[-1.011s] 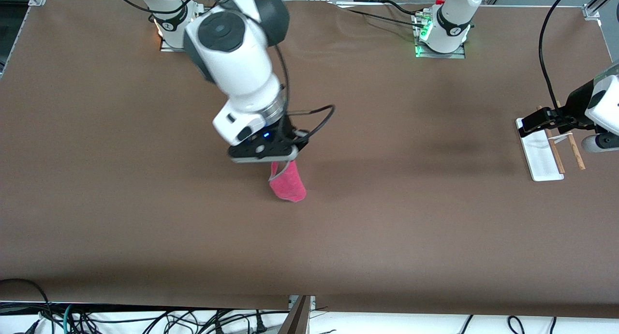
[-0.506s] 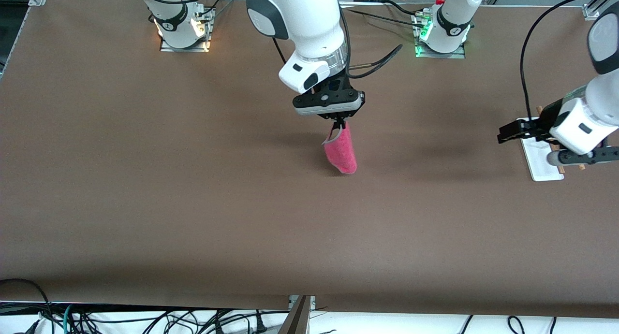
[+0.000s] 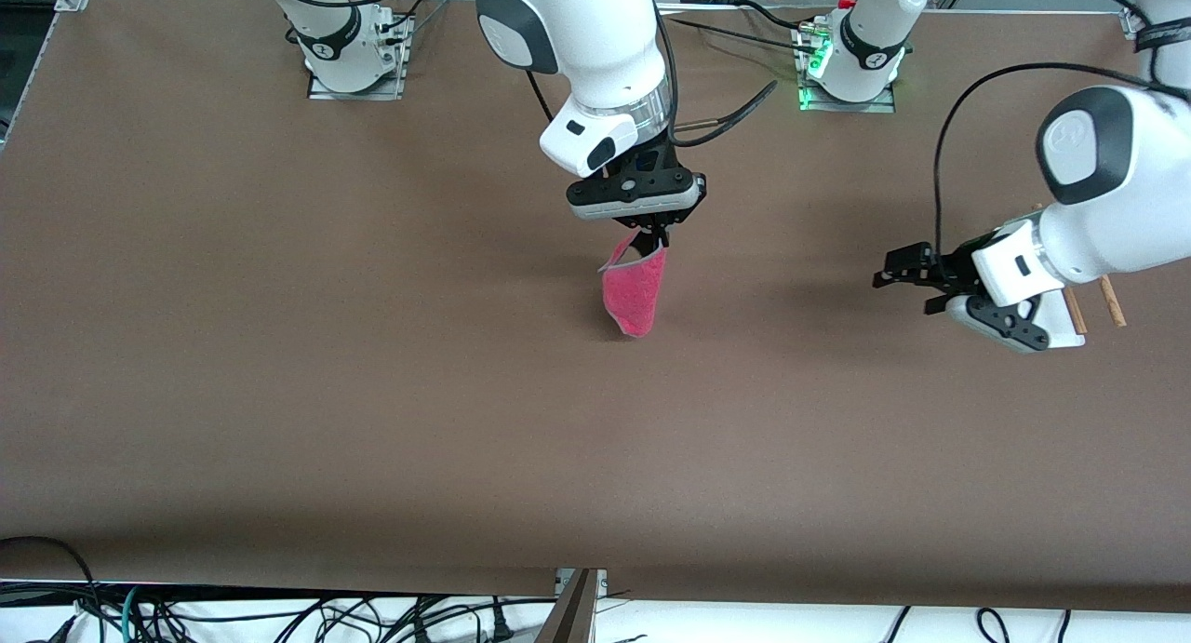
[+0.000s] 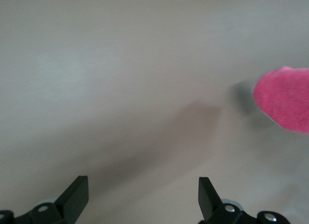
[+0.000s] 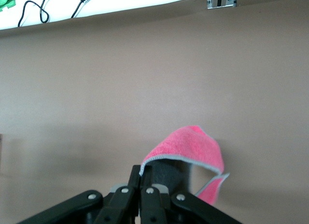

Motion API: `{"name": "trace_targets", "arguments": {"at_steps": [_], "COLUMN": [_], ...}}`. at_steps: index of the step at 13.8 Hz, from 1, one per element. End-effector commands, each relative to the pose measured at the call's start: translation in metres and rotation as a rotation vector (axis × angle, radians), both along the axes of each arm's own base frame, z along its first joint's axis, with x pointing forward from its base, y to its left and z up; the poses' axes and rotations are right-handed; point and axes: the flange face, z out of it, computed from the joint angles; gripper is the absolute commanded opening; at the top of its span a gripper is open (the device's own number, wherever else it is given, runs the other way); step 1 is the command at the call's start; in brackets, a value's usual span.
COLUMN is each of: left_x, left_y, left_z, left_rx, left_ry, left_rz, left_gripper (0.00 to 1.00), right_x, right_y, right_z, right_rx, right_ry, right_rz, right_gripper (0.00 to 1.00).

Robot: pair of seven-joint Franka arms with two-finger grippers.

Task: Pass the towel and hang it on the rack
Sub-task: 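Hold the towel up while the left gripper reaches toward it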

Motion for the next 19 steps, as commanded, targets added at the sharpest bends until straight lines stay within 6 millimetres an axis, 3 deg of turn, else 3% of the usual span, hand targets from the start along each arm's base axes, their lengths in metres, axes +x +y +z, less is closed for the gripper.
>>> {"name": "trace_targets", "arguments": {"at_steps": [1, 5, 11, 19], "left_x": [-0.015, -0.031, -0.032, -0.049], "left_y": [-0.026, -0.095, -0.14, -0.184], "left_z": [-0.026, -0.052, -0.113, -0.104], "left_rx": [-0.124, -0.218, -0.33, -0.364], "left_ry": [-0.091, -0.191, -0.33, -0.332], "left_rz": [-0.055, -0.148, -0.196, -0.241], "left_gripper": [1.0, 1.0, 1.0, 1.0], "right_x": [-0.001, -0.003, -0.004, -0.006], "right_y": [-0.001, -0.003, -0.011, -0.014], "right_z": [0.009, 0.018, 0.038, 0.048], "right_rx": [0.003, 0.014, 0.031, 0.041], "right_ry": [-0.014, -0.02, -0.033, -0.04], "right_rz": [-0.006, -0.004, -0.005, -0.004], "right_gripper": [0.0, 0.0, 0.0, 0.0]}}
